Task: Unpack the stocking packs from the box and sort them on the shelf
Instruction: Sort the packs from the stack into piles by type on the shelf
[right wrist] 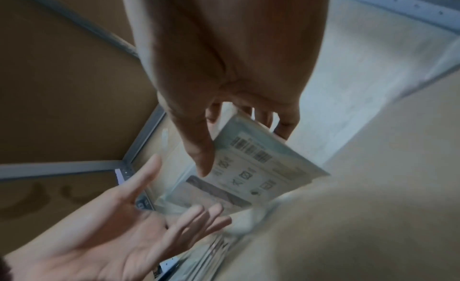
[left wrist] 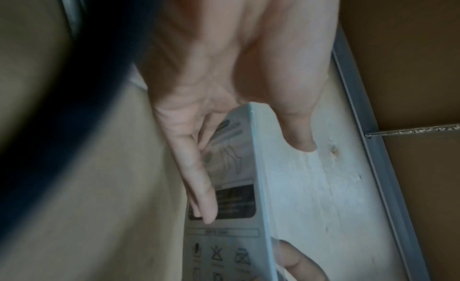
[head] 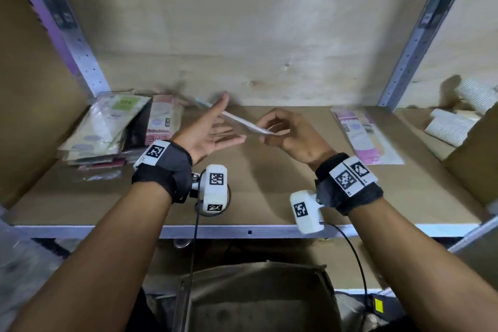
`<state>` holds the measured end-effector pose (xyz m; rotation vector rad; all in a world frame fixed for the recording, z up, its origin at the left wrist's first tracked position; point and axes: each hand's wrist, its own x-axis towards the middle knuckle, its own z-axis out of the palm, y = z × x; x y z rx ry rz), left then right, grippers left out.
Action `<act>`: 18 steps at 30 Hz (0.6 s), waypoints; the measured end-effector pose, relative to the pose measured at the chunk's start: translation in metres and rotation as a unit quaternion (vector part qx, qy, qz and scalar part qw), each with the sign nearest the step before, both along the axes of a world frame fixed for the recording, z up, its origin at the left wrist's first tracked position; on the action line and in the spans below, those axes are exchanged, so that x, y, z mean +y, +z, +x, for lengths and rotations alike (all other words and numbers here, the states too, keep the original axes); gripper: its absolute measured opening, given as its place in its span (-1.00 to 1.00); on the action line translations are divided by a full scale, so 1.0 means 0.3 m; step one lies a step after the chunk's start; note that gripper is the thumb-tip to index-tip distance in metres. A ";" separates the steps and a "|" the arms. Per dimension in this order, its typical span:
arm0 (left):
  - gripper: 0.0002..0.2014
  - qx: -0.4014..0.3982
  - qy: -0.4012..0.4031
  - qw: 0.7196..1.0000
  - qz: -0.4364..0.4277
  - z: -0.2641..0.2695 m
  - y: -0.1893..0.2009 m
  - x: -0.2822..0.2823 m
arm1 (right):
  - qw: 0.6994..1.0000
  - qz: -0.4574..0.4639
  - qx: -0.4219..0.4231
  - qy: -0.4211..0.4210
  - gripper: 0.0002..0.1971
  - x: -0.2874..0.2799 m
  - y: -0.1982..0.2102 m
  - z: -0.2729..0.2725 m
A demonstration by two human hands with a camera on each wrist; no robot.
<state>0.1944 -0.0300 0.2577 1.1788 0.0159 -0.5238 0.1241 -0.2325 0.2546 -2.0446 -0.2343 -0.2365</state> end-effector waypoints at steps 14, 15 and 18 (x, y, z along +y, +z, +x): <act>-0.72 0.006 -0.053 0.999 0.002 0.004 -0.111 -0.142 | 0.981 -0.034 0.166 -0.099 -0.55 -0.292 -0.080 -0.001; -0.75 0.008 -0.064 0.998 0.008 -0.002 -0.114 -0.147 | 0.976 0.001 0.202 -0.077 -0.61 -0.303 -0.100 -0.002; -0.72 -0.010 -0.048 0.998 0.031 -0.005 -0.123 -0.146 | 0.967 0.093 0.236 -0.002 -0.81 -0.312 -0.136 -0.009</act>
